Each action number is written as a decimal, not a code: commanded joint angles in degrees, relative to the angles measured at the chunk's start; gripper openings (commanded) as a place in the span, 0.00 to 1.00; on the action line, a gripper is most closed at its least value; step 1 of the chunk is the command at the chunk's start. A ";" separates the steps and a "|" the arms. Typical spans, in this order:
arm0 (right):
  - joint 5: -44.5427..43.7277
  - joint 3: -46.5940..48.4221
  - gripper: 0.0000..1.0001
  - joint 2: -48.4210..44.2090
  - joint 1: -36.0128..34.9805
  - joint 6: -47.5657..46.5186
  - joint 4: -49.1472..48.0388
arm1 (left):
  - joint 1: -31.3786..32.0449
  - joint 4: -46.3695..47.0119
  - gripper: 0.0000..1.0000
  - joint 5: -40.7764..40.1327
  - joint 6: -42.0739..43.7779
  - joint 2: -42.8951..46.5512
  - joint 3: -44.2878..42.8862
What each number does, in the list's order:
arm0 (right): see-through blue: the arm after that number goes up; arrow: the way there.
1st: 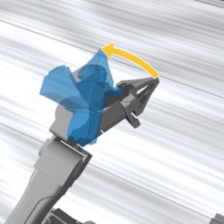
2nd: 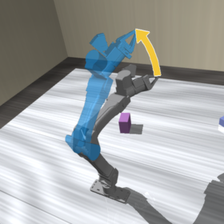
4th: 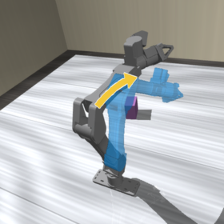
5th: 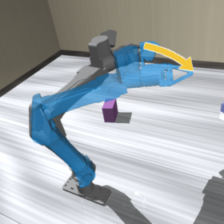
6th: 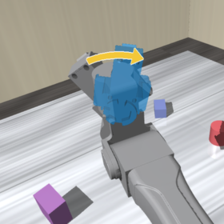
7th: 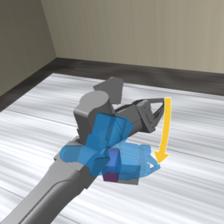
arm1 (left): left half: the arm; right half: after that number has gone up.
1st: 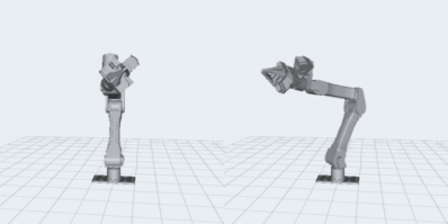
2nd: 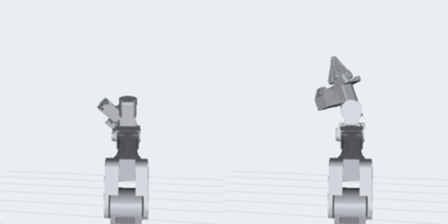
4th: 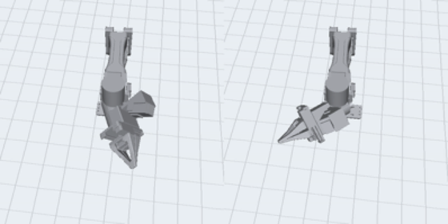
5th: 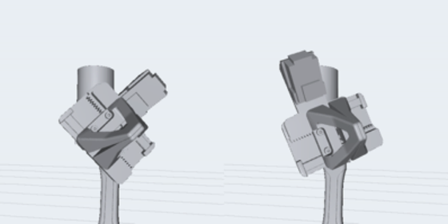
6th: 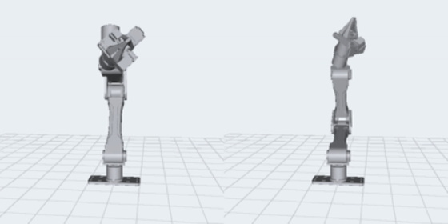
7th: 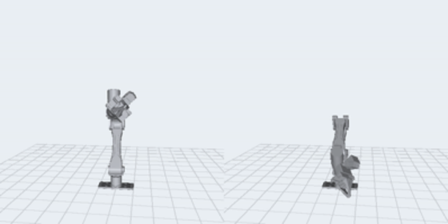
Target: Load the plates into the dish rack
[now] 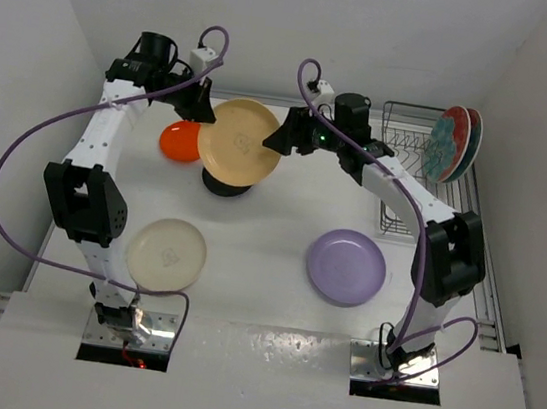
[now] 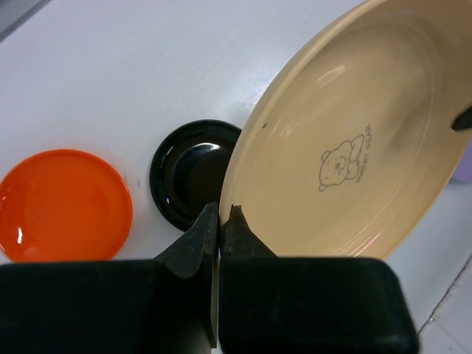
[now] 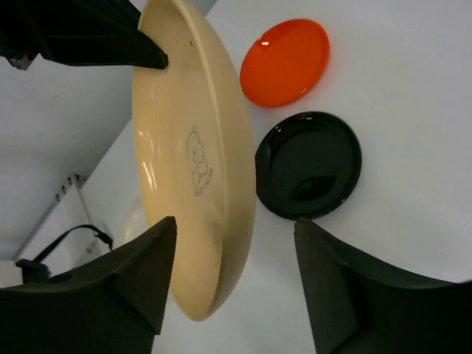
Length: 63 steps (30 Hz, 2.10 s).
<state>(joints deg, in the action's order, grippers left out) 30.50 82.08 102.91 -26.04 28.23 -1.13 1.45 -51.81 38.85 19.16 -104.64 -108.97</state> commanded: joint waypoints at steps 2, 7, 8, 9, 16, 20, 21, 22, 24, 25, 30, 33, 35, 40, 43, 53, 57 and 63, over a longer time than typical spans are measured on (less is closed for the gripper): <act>0.70 -1.39 0.52 0.53 -0.41 4.46 -4.67 | -0.14 -0.31 0.00 6.66 -1.76 0.31 -3.00; 2.37 -2.10 0.00 0.89 -0.33 8.16 -8.54 | 0.39 -0.83 0.00 6.68 -1.76 -0.21 -2.30; 2.11 -2.02 0.00 0.71 0.37 8.33 -8.80 | 0.39 -0.83 0.10 6.68 -1.76 -0.21 -2.30; 1.67 -2.10 0.00 -0.16 0.47 8.68 -9.07 | 0.39 -0.83 0.28 5.28 -1.76 -0.21 -2.30; -12.81 -0.61 0.00 -9.13 9.06 2.90 -2.05 | -2.33 -0.83 1.00 -6.12 -1.05 -0.21 -5.72; -24.95 2.11 0.00 -13.87 15.57 -8.76 7.69 | -5.32 -1.97 1.00 -14.40 3.07 0.31 -6.78; -28.27 4.55 0.00 -14.23 16.71 -10.11 8.85 | -5.93 -1.98 1.00 -16.42 4.21 0.31 -6.09; -31.44 5.53 0.00 -14.41 20.64 -11.34 9.82 | -5.94 -2.59 1.00 -20.79 7.09 0.31 -5.39; -37.86 7.91 0.00 -13.79 23.47 -18.54 11.76 | -5.94 -5.04 1.00 -23.81 10.62 0.31 -3.01; -42.15 8.70 0.00 -13.10 24.89 -22.30 12.02 | -5.94 -6.10 1.00 -24.43 13.68 -0.21 -1.96; -53.43 12.92 0.00 -6.70 30.26 -32.08 11.24 | -5.94 -8.31 0.91 -23.03 18.89 -0.21 8.92; -55.99 14.51 0.00 -3.69 32.10 -35.95 7.38 | -5.94 -6.20 0.80 -23.99 19.51 -0.21 14.38; -58.18 14.42 0.00 -1.94 32.37 -37.89 5.79 | -5.94 -4.71 0.80 -26.09 18.81 -0.74 16.58; -61.96 14.42 0.00 2.20 32.37 -44.13 3.24 | -5.94 -2.86 0.81 -27.86 17.76 -1.88 21.16; -65.57 11.88 0.00 2.73 32.02 -45.02 1.56 | -6.46 -2.33 0.82 -28.39 17.76 -2.41 23.53; -69.52 6.69 0.00 4.84 30.35 -49.49 -5.46 | -8.31 -0.40 0.83 -28.92 17.76 -3.64 30.13; -76.79 5.81 0.00 5.98 28.60 -52.66 -9.33 | -8.31 -0.40 0.83 -29.45 17.23 -3.64 31.36; -80.59 4.05 0.00 6.69 27.10 -45.82 -6.17 | -8.31 -0.40 0.83 -28.92 17.23 -3.03 31.36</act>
<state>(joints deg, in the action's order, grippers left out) -44.45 86.96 109.60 1.56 -20.53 -4.95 -6.48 -52.62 9.45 36.16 -108.03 -77.71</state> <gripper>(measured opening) 0.090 0.827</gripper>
